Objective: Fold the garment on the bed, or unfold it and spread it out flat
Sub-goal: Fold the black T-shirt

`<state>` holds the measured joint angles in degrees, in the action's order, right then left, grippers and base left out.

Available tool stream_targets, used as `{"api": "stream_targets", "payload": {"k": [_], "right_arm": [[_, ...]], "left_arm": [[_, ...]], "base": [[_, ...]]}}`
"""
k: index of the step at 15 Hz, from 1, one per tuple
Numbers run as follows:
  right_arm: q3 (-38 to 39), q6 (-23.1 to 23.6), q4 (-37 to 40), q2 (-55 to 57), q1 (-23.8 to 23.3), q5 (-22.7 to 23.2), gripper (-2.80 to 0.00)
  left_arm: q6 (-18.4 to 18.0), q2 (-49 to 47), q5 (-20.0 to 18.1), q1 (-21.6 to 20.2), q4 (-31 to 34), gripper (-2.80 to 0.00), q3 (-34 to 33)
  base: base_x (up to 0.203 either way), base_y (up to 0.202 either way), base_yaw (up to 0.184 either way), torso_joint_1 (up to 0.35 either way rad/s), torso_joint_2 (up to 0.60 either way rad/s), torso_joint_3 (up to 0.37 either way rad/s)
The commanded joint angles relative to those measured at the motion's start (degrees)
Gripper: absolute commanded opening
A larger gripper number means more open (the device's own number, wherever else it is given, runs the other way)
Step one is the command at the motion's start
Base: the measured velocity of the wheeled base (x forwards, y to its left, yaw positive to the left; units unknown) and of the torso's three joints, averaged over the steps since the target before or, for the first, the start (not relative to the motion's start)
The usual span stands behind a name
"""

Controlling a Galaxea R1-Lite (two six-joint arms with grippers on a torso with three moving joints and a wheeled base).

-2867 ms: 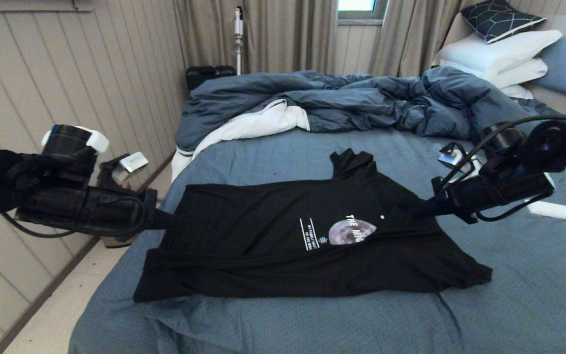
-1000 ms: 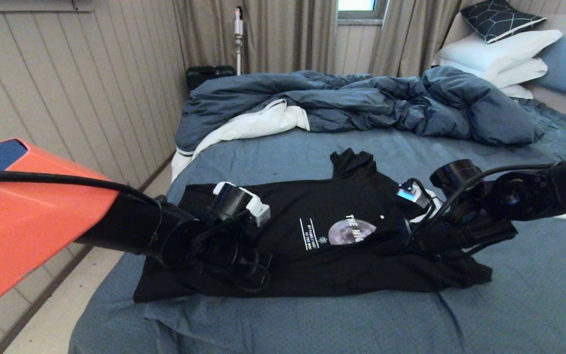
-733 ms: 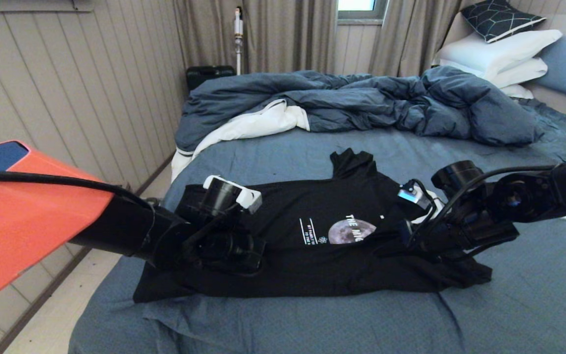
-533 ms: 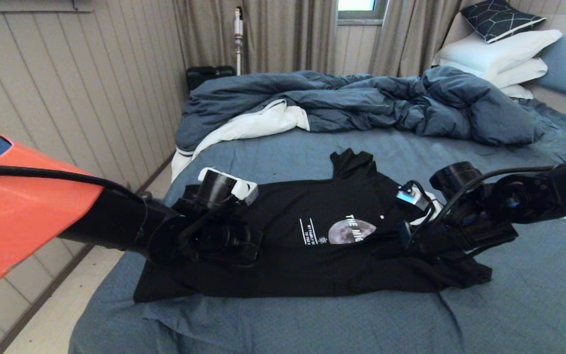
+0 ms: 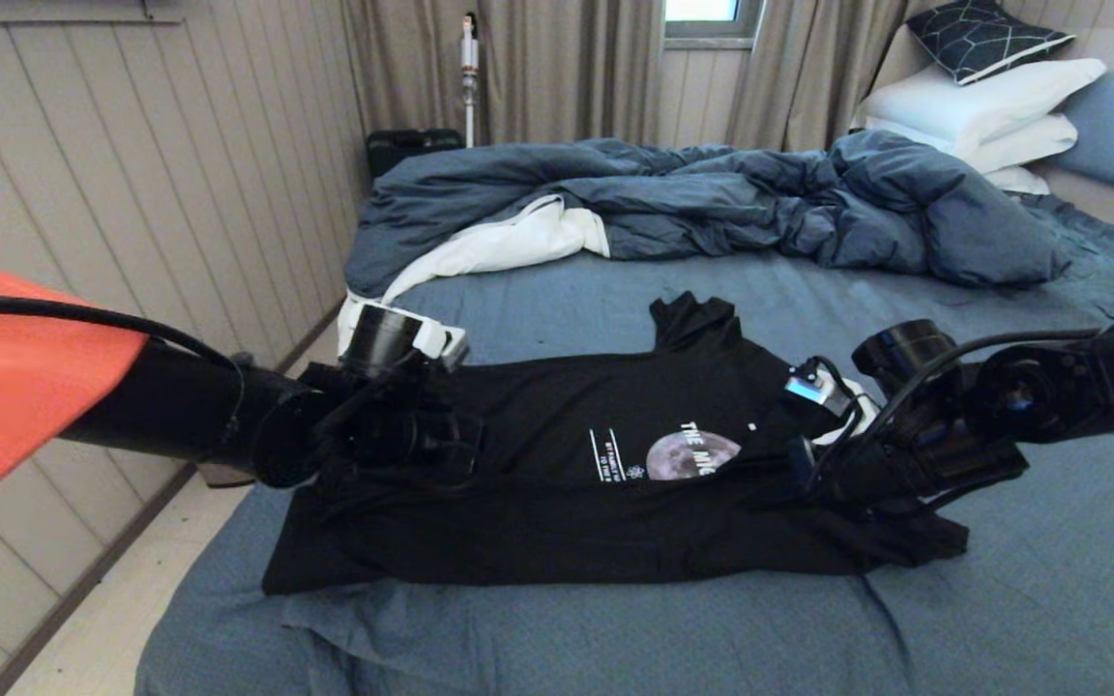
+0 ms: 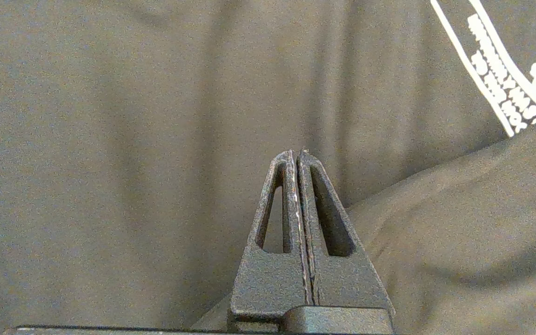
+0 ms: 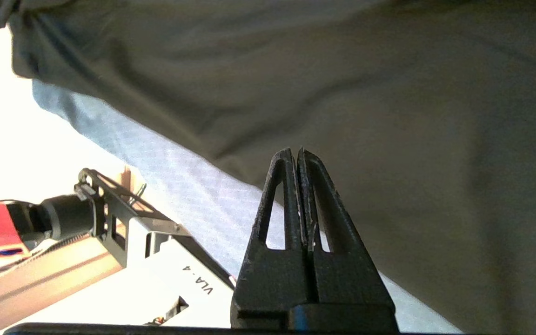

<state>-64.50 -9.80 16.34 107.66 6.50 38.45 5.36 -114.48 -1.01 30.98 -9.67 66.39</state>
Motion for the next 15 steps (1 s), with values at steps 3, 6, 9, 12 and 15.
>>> {"api": "stream_targets", "payload": {"k": [3,6,9,12,15], "right_arm": [[1.4,0.0,-0.9,-0.3,0.0,0.2,-2.80],[2.9,0.0,-2.5,-0.6,0.1,0.4,-2.80],[4.1,-0.1,-4.7,-0.3,0.1,0.8,-2.80],[4.2,0.0,-4.8,-0.3,0.1,0.8,-2.80],[4.3,-0.1,-4.8,-0.2,0.1,0.8,-2.80]], "left_arm": [[-0.2,7.0,-0.5,3.2,2.9,-2.80,-3.5],[-5.0,6.4,-0.4,5.5,2.0,-2.80,-7.5],[-8.5,3.5,-0.1,6.1,-1.4,-2.80,-9.6],[-10.1,-0.2,0.9,5.7,-4.3,-2.80,-10.0],[-12.9,-1.9,2.3,2.3,-6.9,-2.80,-9.5]], "base": [[0.000,0.000,0.000,0.000,0.00,0.000],[0.000,0.000,0.000,0.000,0.00,0.000],[0.000,0.000,0.000,0.000,0.00,0.000],[0.000,0.000,0.000,0.000,0.00,0.000],[0.000,0.000,0.000,0.000,0.00,0.000]]}}
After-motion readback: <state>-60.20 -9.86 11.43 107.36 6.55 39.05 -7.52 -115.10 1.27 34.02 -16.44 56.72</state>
